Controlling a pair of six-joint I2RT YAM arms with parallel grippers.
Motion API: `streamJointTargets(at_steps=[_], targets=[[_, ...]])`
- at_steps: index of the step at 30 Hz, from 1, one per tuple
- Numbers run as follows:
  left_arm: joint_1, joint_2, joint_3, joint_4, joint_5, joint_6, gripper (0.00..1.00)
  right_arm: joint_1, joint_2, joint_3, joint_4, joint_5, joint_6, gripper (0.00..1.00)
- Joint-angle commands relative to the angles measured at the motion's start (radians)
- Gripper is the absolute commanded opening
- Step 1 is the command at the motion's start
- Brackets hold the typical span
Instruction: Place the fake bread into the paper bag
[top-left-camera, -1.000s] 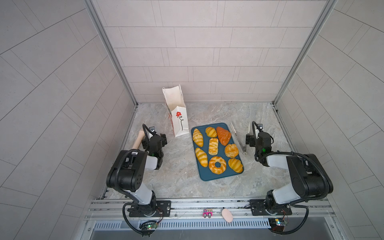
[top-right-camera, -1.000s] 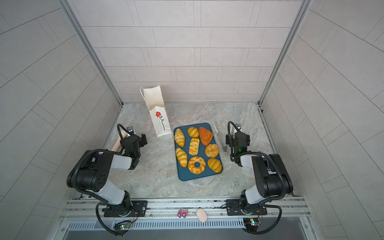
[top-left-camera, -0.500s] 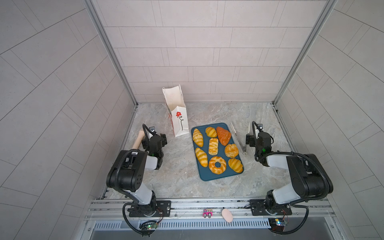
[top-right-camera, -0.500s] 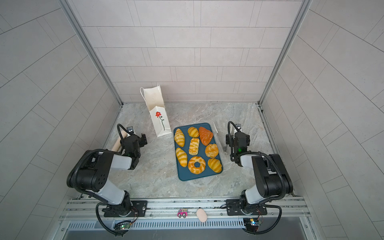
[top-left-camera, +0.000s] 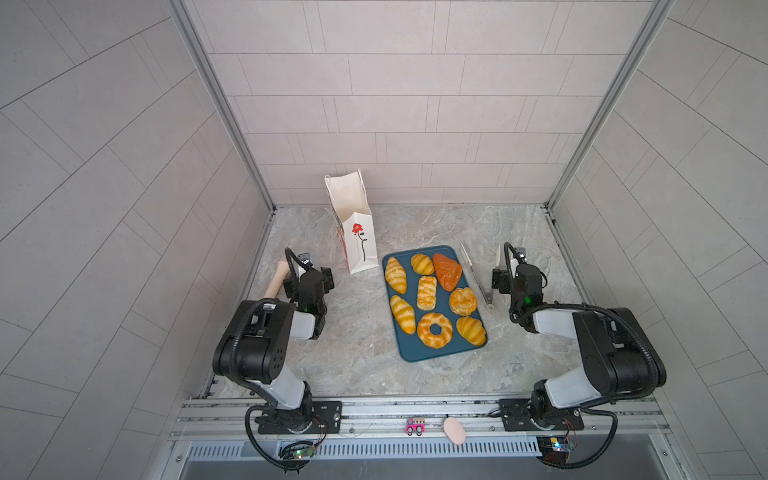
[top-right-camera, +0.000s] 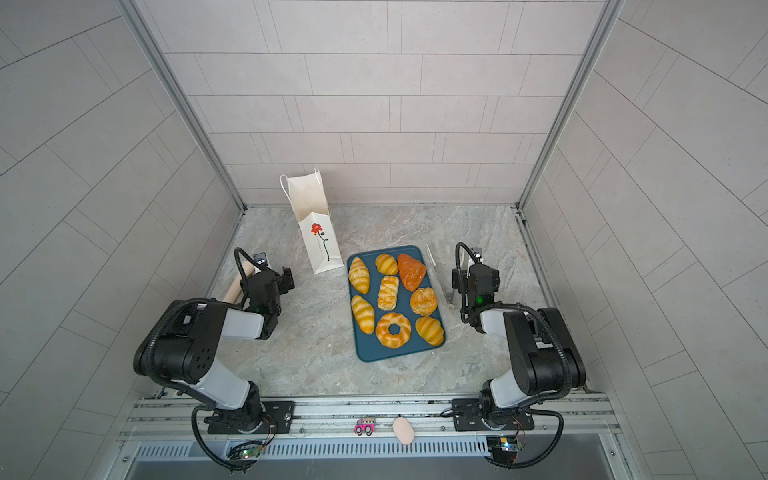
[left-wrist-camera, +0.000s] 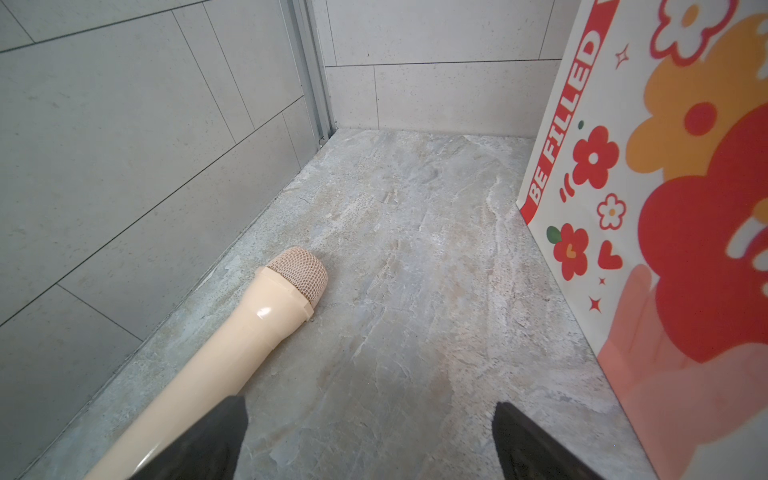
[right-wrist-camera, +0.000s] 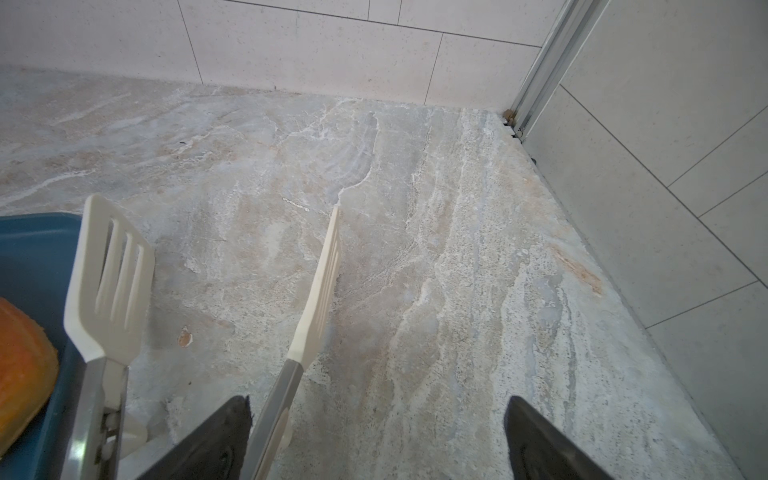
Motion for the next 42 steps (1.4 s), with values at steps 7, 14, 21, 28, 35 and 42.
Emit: streamJointTargets(at_steps=[7,14,21,28,35,42], targets=[[0.001,-0.367,0.106,-0.501,-0.044,-0.119,1.0,-0.015,-0.118,0.212,-0.488,0.08,0.111,0.88],[-0.002,-0.62,0.263,-0.916,0.051,-0.248,0.95,-0.016,-0.261,0.245,-0.68,0.039,0.171,0.89],[-0.027,-0.597,0.464,-1.075,0.119,-0.308,0.95,-0.015,-0.278,0.319,-0.811,-0.005,0.209,0.88],[-0.055,-0.405,0.782,-1.237,0.25,-0.315,0.95,-0.014,-0.283,0.334,-0.889,-0.01,0.241,0.85],[-0.105,-0.263,0.935,-1.283,0.264,-0.345,0.95,-0.012,-0.332,0.316,-0.915,0.007,0.246,0.85],[-0.119,-0.105,1.138,-1.431,0.245,-0.397,0.86,-0.013,-0.372,0.297,-0.925,0.01,0.253,0.85]])
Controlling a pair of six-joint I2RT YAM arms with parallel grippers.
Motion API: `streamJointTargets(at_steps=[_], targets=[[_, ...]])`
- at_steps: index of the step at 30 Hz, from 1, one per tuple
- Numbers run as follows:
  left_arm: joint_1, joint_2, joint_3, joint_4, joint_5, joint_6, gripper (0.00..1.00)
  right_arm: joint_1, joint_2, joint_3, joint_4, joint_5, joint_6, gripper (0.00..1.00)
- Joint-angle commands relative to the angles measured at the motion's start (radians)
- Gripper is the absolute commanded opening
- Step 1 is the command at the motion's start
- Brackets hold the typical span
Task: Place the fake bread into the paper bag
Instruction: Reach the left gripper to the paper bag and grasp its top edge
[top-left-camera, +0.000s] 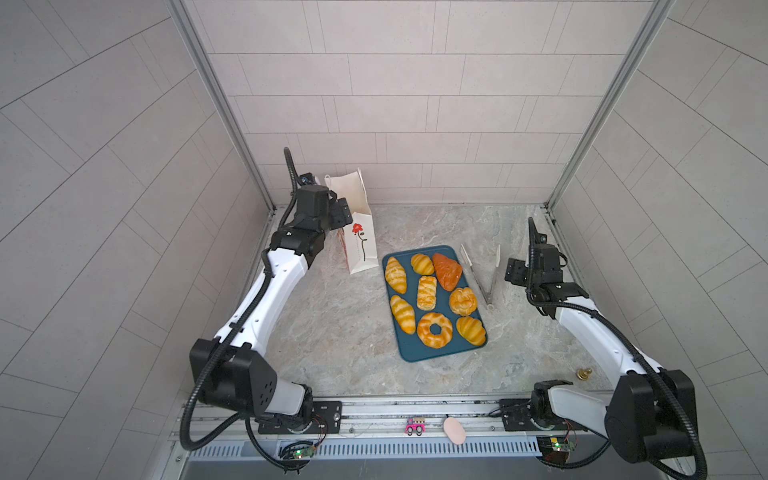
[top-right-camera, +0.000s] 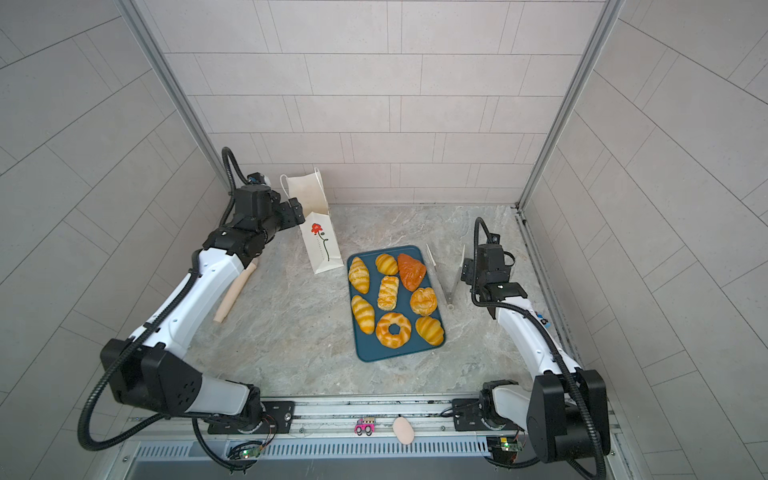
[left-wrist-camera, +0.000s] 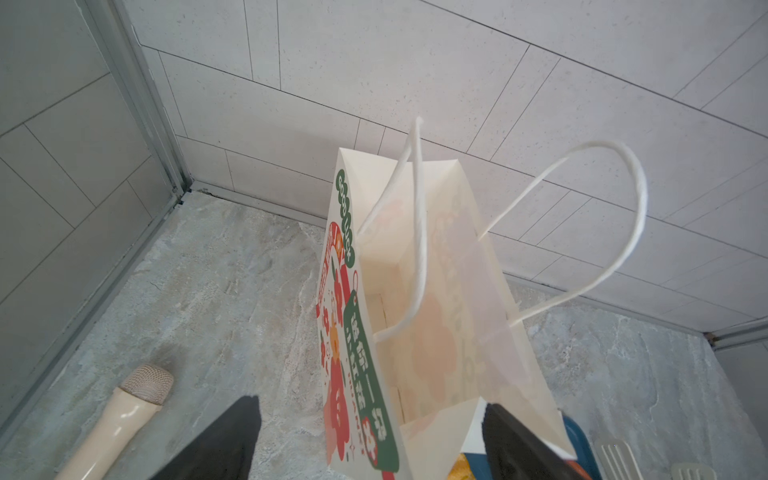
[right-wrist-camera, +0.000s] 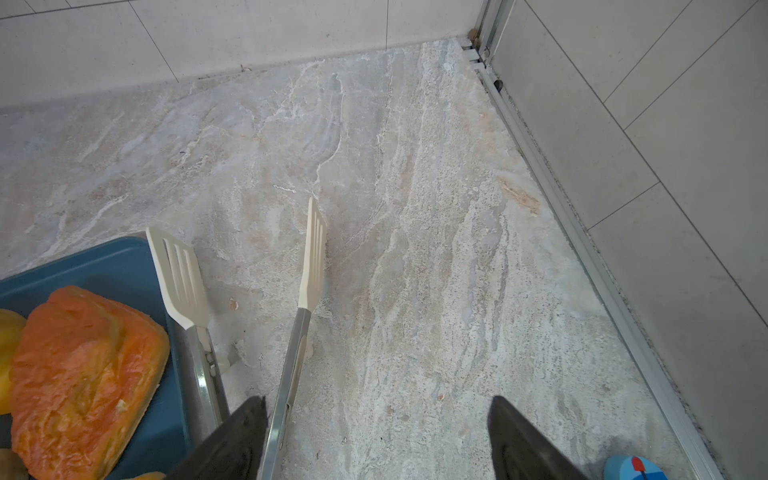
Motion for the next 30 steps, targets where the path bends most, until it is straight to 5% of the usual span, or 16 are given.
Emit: streamJointTargets(at_steps=[1,20,30], targets=[[-0.001,0.044,0.087,-0.1,-0.023,-0.056,0.83,-0.003,-0.043,-0.025,-0.02,0.016,0.015,0.85],[0.016,0.227,0.22,-0.162,0.008,-0.096,0.4,-0.004,-0.093,-0.046,-0.054,0.038,0.005,0.86],[0.03,0.209,0.223,-0.171,0.039,-0.074,0.27,-0.004,-0.098,-0.053,-0.058,0.041,-0.001,0.86]])
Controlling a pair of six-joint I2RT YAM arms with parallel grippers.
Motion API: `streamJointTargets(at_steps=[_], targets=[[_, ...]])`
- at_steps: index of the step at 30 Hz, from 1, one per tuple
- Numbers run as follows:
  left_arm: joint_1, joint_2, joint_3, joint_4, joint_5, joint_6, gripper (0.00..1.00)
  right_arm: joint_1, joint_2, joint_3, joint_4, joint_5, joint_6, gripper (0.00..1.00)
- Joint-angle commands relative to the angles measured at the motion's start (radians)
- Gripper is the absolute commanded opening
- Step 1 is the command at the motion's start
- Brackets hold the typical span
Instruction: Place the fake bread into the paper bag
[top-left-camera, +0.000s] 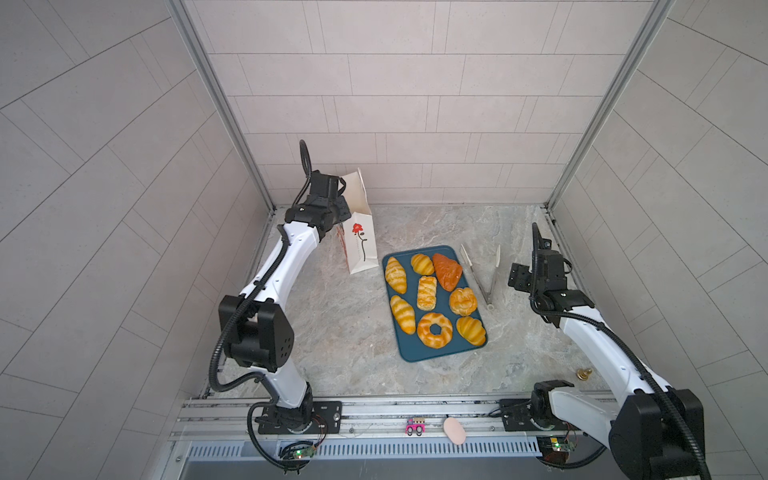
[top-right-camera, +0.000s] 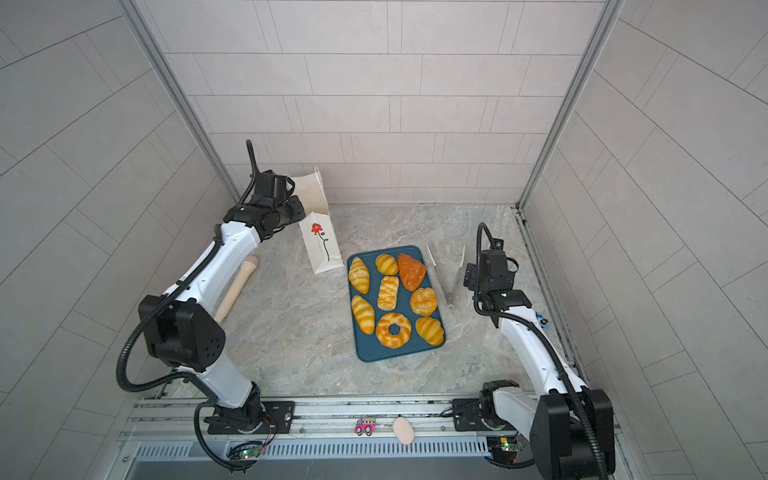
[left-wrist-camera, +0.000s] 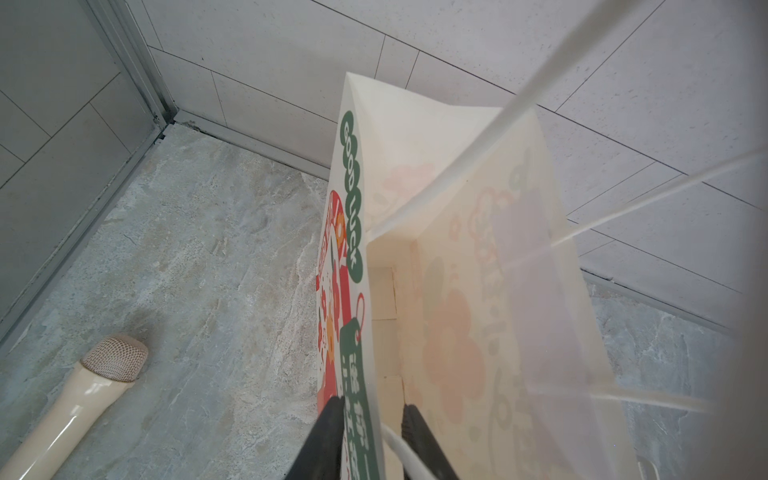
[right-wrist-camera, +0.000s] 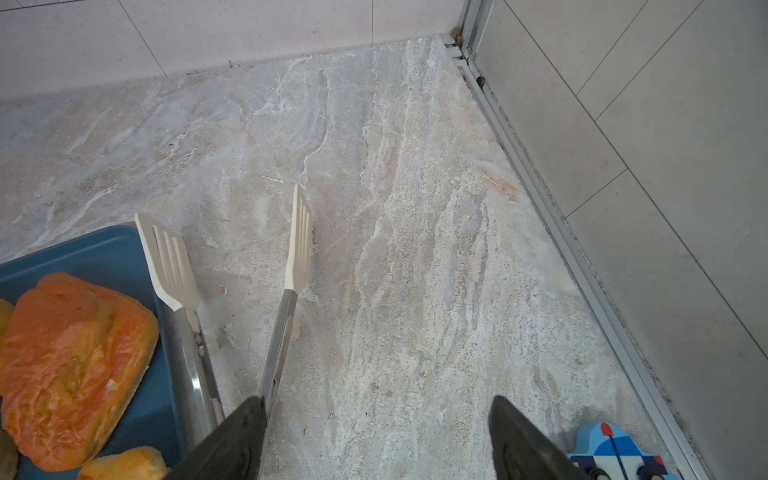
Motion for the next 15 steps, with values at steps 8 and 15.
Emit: streamJointTargets(at_steps=[8,15], targets=[[0.008,-0.036,0.021,-0.065,0.063,0.05,0.06,-0.005,-0.021,-0.018,-0.014,0.018,-0.001,0.86],[0.007,-0.095,-0.009,-0.125,0.092,0.052,0.01,-0.005,-0.013,-0.013,-0.014,0.013,-0.005,0.86]])
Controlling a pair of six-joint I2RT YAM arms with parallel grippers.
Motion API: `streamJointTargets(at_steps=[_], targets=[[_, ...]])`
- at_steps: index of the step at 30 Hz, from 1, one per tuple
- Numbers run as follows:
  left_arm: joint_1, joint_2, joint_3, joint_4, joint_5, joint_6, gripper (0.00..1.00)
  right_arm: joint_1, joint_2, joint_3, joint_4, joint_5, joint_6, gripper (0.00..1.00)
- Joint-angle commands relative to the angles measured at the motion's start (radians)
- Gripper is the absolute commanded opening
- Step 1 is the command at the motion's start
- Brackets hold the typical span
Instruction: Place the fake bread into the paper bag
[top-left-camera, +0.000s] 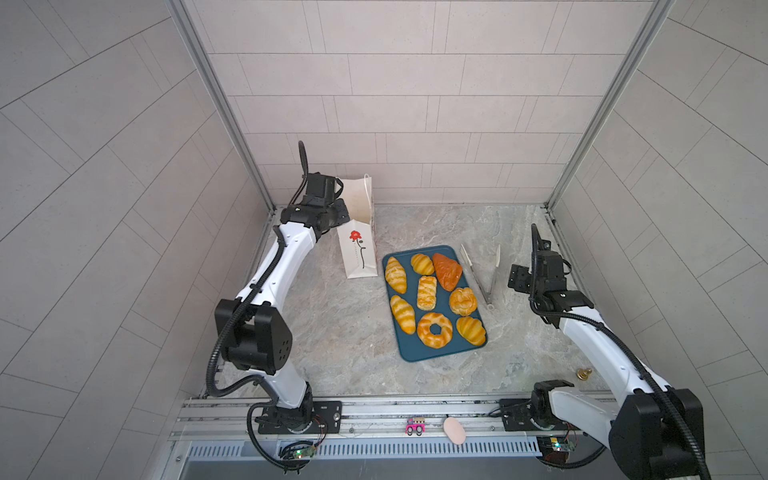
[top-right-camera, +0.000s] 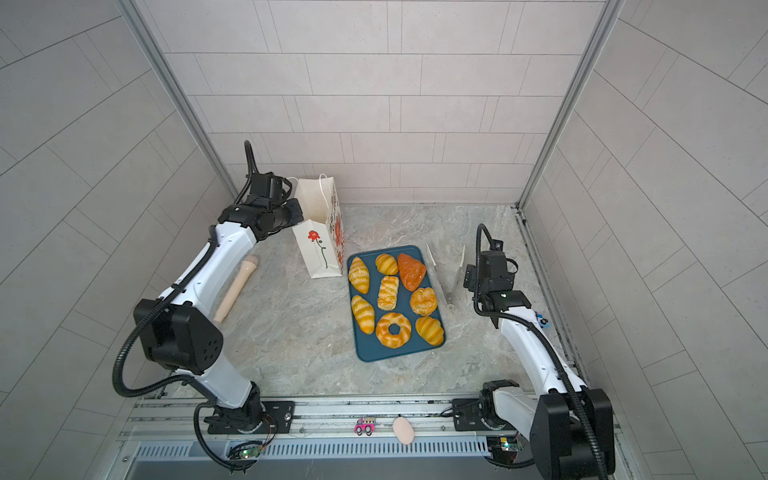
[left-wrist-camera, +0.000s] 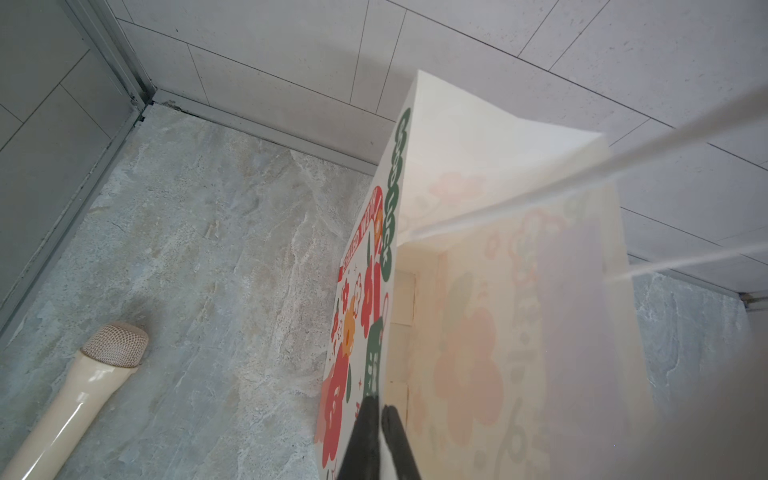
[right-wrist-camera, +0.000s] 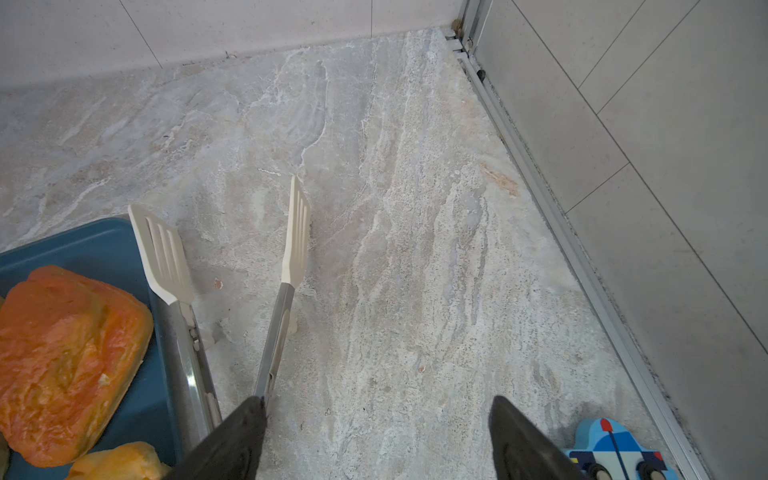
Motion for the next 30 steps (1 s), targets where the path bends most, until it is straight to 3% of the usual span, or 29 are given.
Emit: streamJointTargets(at_steps=[1,16,30], targets=[[0.002,-0.076,-0.016,-0.059,0.013,0.005,0.01,-0.005,-0.01,-0.002,-0.013,0.01,-0.002,0.86],[0.002,-0.333,-0.282,-0.042,-0.011,-0.137,0.0,-0.005,0.086,0.072,-0.06,-0.06,0.043,0.82],[-0.005,-0.414,-0.398,0.015,-0.039,-0.284,0.0,-0.003,0.101,0.086,-0.075,-0.082,0.05,0.82]])
